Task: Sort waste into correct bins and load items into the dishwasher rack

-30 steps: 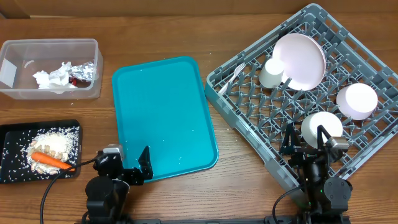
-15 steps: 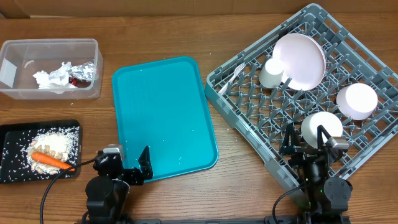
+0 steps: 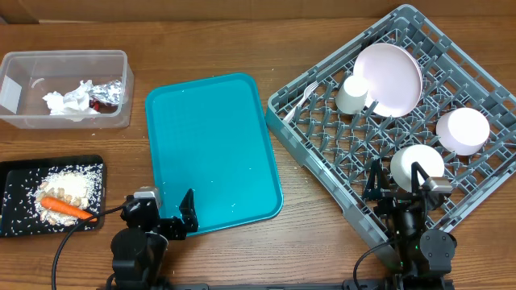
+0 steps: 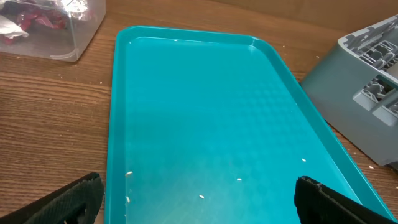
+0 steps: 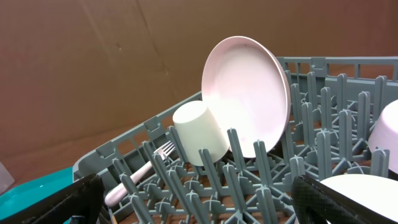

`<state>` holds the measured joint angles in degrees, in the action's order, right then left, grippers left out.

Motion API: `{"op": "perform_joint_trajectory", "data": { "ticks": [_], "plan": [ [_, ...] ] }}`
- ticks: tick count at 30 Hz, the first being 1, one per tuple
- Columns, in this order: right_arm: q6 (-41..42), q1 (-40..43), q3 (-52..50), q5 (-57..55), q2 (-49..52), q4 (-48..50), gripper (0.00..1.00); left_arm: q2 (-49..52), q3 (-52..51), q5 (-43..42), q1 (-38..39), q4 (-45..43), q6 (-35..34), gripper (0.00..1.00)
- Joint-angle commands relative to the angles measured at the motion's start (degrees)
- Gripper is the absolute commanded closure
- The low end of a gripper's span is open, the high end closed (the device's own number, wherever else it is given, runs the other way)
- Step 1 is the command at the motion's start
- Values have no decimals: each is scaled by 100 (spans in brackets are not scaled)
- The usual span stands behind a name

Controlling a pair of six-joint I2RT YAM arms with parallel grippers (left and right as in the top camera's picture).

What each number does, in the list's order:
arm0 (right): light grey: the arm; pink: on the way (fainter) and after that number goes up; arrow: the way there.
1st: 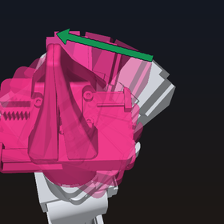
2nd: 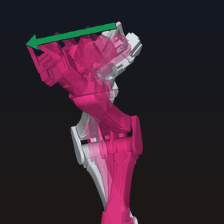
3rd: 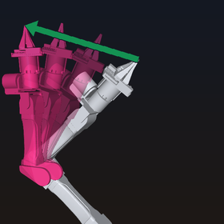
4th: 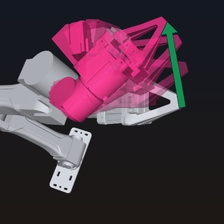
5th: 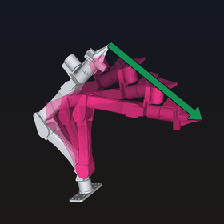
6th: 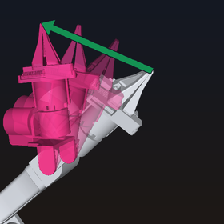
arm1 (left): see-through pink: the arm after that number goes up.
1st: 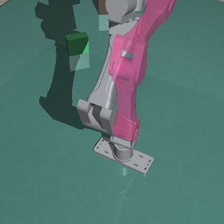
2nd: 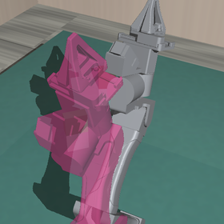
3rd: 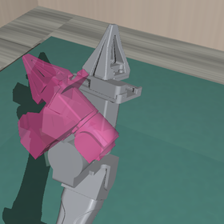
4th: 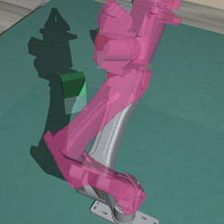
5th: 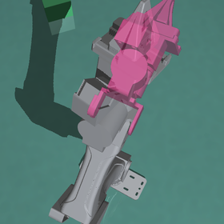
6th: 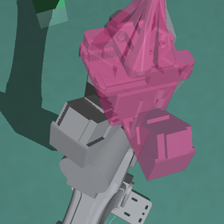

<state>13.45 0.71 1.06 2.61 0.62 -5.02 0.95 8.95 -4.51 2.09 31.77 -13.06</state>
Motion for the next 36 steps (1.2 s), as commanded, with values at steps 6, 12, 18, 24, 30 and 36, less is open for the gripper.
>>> {"op": "perform_joint_trajectory", "data": {
  "ticks": [6, 12, 18, 24, 30, 36],
  "plan": [
    [-13, 17, -59, 0, -46, 39, 0, -74, -42, 46, -48, 15, 129, 0],
    [-15, 17, -59, 0, -46, 39, 0, -74, -42, 173, -48, 15, 149, 0],
    [-13, 17, -59, 0, -46, 39, 0, -74, -44, 319, -48, -461, 142, 0],
    [-13, 17, -59, 0, -46, 39, 0, -74, -44, -501, -48, -2065, 688, 0],
    [-13, 17, -59, 0, -46, 39, 0, -74, -76, -525, -52, -2601, 1379, 0],
    [-13, 17, -59, 0, -46, 39, 0, -74, -387, -345, -52, -2894, 1353, 0]
  ]
}}
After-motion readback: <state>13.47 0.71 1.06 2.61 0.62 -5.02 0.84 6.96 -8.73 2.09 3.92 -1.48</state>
